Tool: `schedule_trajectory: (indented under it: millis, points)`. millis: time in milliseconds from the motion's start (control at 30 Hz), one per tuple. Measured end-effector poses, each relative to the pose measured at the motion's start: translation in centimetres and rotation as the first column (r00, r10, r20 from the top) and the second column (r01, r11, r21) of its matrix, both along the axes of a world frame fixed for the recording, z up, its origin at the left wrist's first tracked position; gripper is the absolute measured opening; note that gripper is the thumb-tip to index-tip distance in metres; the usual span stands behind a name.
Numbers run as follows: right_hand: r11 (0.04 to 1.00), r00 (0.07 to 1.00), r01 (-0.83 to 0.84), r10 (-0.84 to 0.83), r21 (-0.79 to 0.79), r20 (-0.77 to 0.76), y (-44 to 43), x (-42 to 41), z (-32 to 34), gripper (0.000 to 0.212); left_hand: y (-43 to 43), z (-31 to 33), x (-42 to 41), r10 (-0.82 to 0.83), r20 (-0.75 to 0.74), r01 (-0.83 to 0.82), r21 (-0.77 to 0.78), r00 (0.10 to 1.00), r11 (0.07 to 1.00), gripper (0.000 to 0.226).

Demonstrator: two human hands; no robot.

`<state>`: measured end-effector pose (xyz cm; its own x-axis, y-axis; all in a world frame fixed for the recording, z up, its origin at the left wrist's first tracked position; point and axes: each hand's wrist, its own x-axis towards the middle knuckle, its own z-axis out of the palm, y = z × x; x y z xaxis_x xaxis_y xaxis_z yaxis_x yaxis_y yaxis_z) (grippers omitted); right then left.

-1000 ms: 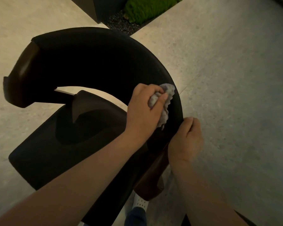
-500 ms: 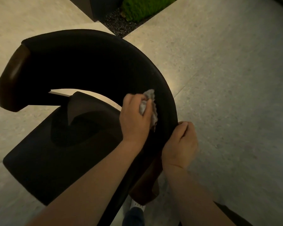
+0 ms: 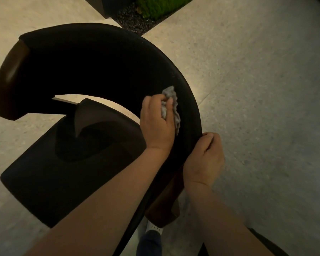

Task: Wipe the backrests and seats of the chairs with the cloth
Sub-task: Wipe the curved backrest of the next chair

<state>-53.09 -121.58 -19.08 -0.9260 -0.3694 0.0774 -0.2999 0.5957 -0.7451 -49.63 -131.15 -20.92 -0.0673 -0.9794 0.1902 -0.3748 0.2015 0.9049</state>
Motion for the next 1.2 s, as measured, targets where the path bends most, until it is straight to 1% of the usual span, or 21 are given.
schedule_trajectory:
  millis: [100, 167, 200, 267, 333, 367, 500, 700, 867, 933, 1033, 1100, 1133, 1200]
  points:
    - [1.000, 1.000, 0.005, -0.005, 0.000, 0.006, 0.0, 0.0, -0.2, 0.031, 0.4, -1.8, 1.2, 0.058, 0.030, -0.063, 0.227, 0.998, 0.972, 0.021]
    - [1.000, 1.000, 0.004, -0.004, -0.003, 0.005, 0.0, 0.1, -0.1, 0.032, 0.6, -2.4, 2.0, 0.072, 0.041, -0.081, 0.277, 0.997, 0.957, 0.017]
    - [1.000, 1.000, 0.000, 0.000, -0.008, 0.001, 0.0, 0.1, -0.1, 0.032, 0.5, -2.3, 2.1, 0.079, 0.024, -0.082, 0.260, 0.997, 0.962, 0.015]
    - [1.000, 1.000, -0.006, 0.006, -0.019, -0.009, 0.0, 0.0, -0.2, 0.032, 0.5, -1.5, 1.6, 0.070, -0.021, -0.065, 0.177, 0.997, 0.982, 0.015]
    - [1.000, 1.000, -0.004, 0.004, -0.026, -0.011, 0.1, 0.0, -0.3, 0.032, 0.7, -0.9, 0.8, 0.038, -0.033, -0.035, 0.090, 0.999, 0.995, 0.018]
    - [1.000, 1.000, 0.000, -0.001, -0.029, -0.013, 0.1, 0.0, -0.3, 0.032, 0.8, -0.8, 0.5, 0.031, -0.031, -0.029, 0.073, 0.999, 0.997, 0.021]
    - [0.999, 1.000, -0.001, 0.000, -0.036, -0.030, 0.0, -0.1, -0.4, 0.032, 1.4, -0.9, 0.3, 0.054, -0.037, -0.050, 0.104, 0.998, 0.993, 0.022]
    - [0.999, 1.000, 0.002, -0.003, -0.048, -0.010, 0.0, -0.2, -0.4, 0.031, 3.2, -1.3, 0.4, 0.025, -0.054, -0.018, 0.118, 0.998, 0.993, 0.024]
    - [0.997, 1.000, -0.017, 0.017, -0.078, 0.000, 0.1, -0.1, -0.2, 0.031, 2.6, -2.9, 0.7, 0.021, -0.078, -0.014, 0.094, 0.997, 0.995, 0.020]
    - [0.998, 1.000, -0.016, 0.016, -0.068, 0.000, 0.0, 0.0, -0.2, 0.031, 2.5, -4.0, 1.1, 0.020, -0.040, -0.014, 0.147, 0.999, 0.989, 0.021]
    - [0.998, 1.000, -0.019, 0.019, -0.052, 0.002, 0.0, -0.1, -0.2, 0.031, 2.8, -6.3, 2.6, -0.001, 0.062, -0.016, 0.269, 0.998, 0.963, 0.021]
    - [0.999, 1.000, -0.025, 0.026, -0.044, 0.003, 0.1, -0.1, -0.2, 0.032, 2.8, -8.0, 3.7, -0.029, 0.123, -0.013, 0.324, 0.992, 0.946, 0.018]
    - [0.999, 1.000, -0.026, 0.026, -0.040, 0.003, 0.1, -0.2, -0.2, 0.032, 2.7, -8.7, 4.1, -0.039, 0.142, -0.017, 0.370, 0.989, 0.929, 0.019]
    - [0.999, 1.000, -0.023, 0.023, -0.040, 0.003, 0.1, -0.2, -0.2, 0.032, 2.4, -9.9, 4.4, -0.081, 0.191, -0.030, 0.517, 0.978, 0.856, 0.023]
